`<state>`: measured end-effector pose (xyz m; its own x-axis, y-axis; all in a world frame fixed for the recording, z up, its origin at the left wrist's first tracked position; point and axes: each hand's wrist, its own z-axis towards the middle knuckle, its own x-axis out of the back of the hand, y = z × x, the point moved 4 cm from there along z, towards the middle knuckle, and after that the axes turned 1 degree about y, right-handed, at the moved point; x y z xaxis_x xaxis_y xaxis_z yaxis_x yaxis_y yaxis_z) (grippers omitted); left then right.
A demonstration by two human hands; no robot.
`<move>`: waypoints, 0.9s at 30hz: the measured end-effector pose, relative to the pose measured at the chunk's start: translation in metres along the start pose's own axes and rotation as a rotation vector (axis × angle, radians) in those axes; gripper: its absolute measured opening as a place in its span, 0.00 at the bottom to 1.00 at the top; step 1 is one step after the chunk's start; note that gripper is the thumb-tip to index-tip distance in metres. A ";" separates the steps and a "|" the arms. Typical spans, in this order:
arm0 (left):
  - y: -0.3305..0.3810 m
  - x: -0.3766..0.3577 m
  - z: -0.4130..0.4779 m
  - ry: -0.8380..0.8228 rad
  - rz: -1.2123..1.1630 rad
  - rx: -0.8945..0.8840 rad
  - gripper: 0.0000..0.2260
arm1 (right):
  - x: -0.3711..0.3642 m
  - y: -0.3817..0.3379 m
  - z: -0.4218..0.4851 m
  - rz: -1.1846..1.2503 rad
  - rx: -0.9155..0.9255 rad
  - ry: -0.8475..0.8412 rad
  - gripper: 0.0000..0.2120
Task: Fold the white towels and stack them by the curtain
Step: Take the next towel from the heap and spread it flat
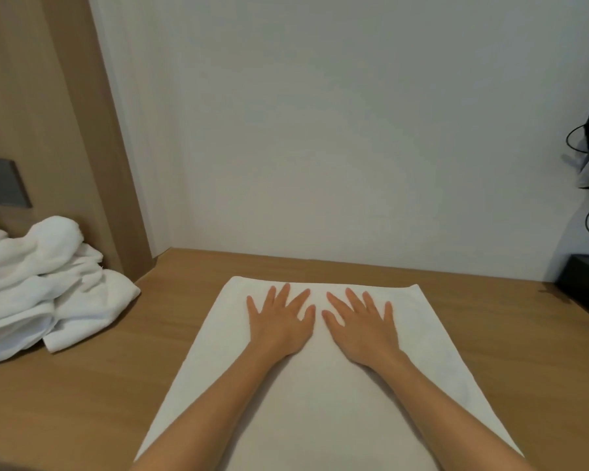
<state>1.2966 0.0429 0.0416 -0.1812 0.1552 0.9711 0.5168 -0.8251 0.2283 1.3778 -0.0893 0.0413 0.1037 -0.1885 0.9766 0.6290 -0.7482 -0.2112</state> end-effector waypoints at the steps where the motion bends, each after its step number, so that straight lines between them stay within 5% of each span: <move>1: -0.008 0.002 0.001 0.005 0.008 0.033 0.25 | 0.002 0.011 0.000 -0.002 -0.033 0.003 0.26; 8: -0.046 0.014 0.004 0.016 -0.007 0.204 0.32 | 0.017 0.071 -0.005 -0.038 -0.212 0.034 0.31; 27: -0.044 0.011 0.096 -0.010 -0.038 0.201 0.35 | 0.018 0.086 0.071 -0.033 -0.251 0.057 0.31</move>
<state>1.3524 0.1333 0.0492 -0.1959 0.1909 0.9619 0.6667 -0.6933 0.2734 1.4891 -0.1119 0.0432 0.0385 -0.1914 0.9808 0.4197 -0.8876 -0.1897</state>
